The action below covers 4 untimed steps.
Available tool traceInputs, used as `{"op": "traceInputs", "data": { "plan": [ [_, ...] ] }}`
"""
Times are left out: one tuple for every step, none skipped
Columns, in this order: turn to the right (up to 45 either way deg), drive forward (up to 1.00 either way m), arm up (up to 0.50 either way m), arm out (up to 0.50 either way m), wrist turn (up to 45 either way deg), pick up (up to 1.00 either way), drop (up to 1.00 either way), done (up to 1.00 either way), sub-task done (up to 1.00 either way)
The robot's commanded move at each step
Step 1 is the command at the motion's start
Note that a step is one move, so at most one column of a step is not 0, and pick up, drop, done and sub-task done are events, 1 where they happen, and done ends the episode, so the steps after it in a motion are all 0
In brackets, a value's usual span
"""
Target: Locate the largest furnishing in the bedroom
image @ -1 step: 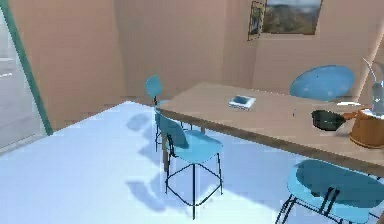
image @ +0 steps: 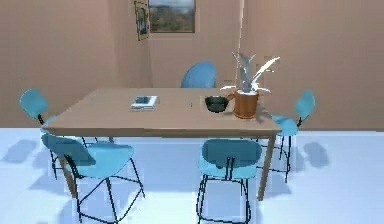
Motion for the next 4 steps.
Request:
{"op": "traceInputs", "data": {
  "plan": [
    [0.0,0.15,0.0,0.0,0.0,0.0,0.0,0.0,0.0],
    [0.0,0.15,0.0,0.0,0.0,0.0,0.0,0.0,0.0],
    [45.0,0.0,0.0,0.0,0.0,0.0,0.0,0.0,0.0],
    [45.0,0.0,0.0,0.0,0.0,0.0,0.0,0.0,0.0]
  ]
}}
